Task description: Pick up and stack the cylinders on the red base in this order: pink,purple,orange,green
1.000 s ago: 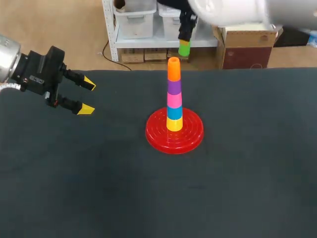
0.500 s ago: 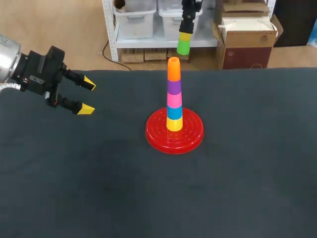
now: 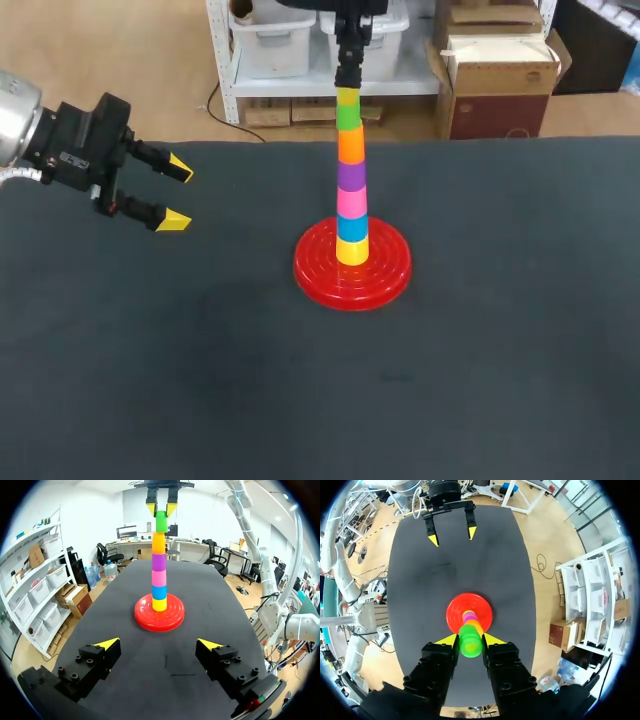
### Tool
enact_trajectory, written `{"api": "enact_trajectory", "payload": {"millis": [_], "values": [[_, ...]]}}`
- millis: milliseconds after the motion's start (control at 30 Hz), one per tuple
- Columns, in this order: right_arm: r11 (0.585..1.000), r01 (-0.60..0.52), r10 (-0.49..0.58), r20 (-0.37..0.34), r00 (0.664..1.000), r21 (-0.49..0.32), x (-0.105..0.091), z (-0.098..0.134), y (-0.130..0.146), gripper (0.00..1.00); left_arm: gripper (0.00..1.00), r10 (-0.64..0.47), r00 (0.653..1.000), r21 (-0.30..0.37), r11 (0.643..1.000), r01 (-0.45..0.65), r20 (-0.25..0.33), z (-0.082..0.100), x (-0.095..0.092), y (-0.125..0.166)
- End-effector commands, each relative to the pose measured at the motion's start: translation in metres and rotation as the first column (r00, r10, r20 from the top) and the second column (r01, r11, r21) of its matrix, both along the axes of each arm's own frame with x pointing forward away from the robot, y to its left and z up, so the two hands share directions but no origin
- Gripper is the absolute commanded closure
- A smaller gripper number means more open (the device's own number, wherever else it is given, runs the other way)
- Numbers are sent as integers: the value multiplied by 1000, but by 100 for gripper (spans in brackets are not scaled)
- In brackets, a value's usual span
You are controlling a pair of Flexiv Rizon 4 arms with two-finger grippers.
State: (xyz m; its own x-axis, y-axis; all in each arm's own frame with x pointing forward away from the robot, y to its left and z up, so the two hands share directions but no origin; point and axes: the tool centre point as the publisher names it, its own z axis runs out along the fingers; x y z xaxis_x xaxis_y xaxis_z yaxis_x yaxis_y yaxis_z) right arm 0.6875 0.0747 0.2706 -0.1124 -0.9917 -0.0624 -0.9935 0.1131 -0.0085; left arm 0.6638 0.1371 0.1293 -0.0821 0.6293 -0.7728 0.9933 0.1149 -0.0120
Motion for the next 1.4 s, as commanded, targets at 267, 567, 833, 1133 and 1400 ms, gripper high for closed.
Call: {"api": "enact_trajectory", "payload": {"millis": [267,567,833,1133,1400], "values": [[999,19,-20,-25,999,-46,2,-4,-6,100,0,2,1000,-2,1000,-2,4,-1,-1,0],[999,30,-31,-24,999,-44,2,-5,-7,100,0,2,1000,-2,1000,-2,4,-1,-1,0],[998,34,-36,-23,999,-49,1,-3,-9,100,0,2,1000,-2,1000,-2,4,-1,-1,0],[998,46,-48,-28,998,-53,-3,-2,-12,100,0,2,1000,-2,1000,-2,4,-1,-1,0],[998,46,-48,-37,998,-52,-3,-5,-12,100,0,2,1000,-2,1000,-2,4,-1,-1,0]]}}
